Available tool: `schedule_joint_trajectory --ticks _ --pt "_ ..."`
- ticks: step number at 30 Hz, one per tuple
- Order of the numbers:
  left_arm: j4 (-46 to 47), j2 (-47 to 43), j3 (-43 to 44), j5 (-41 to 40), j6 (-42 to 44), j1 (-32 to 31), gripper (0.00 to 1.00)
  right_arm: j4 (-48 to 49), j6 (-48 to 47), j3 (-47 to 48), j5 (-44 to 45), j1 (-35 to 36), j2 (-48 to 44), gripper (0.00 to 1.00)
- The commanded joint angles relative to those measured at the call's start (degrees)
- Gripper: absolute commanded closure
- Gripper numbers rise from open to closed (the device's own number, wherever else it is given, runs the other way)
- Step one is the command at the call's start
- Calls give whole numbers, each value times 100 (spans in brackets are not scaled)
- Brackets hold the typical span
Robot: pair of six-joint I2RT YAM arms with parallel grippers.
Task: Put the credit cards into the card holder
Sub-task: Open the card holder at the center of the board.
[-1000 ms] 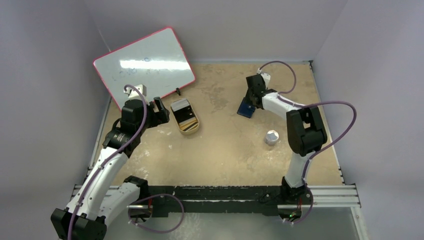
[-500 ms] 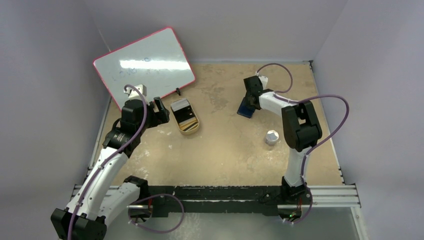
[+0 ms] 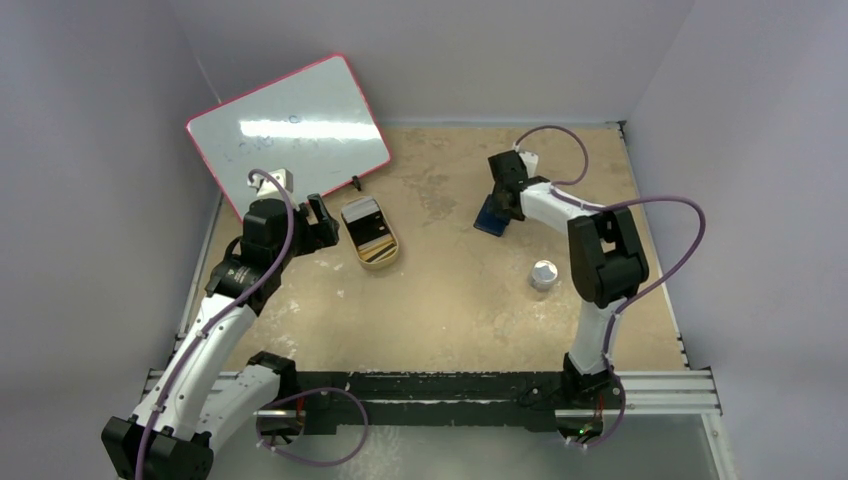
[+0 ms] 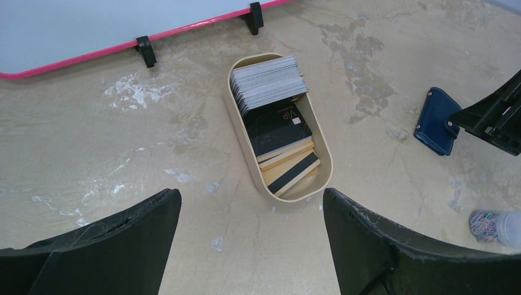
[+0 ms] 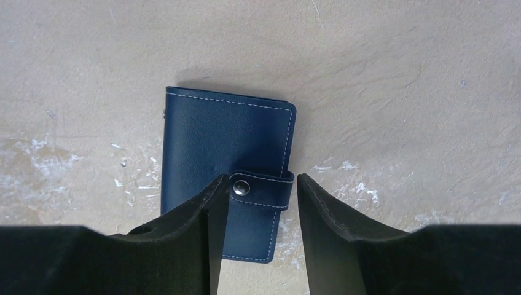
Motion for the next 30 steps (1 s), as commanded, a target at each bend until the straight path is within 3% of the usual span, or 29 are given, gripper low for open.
schedule_joint_trajectory --ticks 1,16,20,26,30 --pt "169 -81 32 11 127 34 15 -58 -24 36 -87 25 -307 52" --pt "158 -96 13 6 108 35 15 -295 -51 41 -77 114 256 53" --pt "121 -102 13 -68 87 34 15 -217 -130 -122 -36 119 166 68" --pt "155 -40 -23 -14 37 34 15 -121 -298 -261 -111 145 -126 99" --pt "139 71 -20 -69 -20 34 16 -122 -374 -375 -127 186 -409 100"
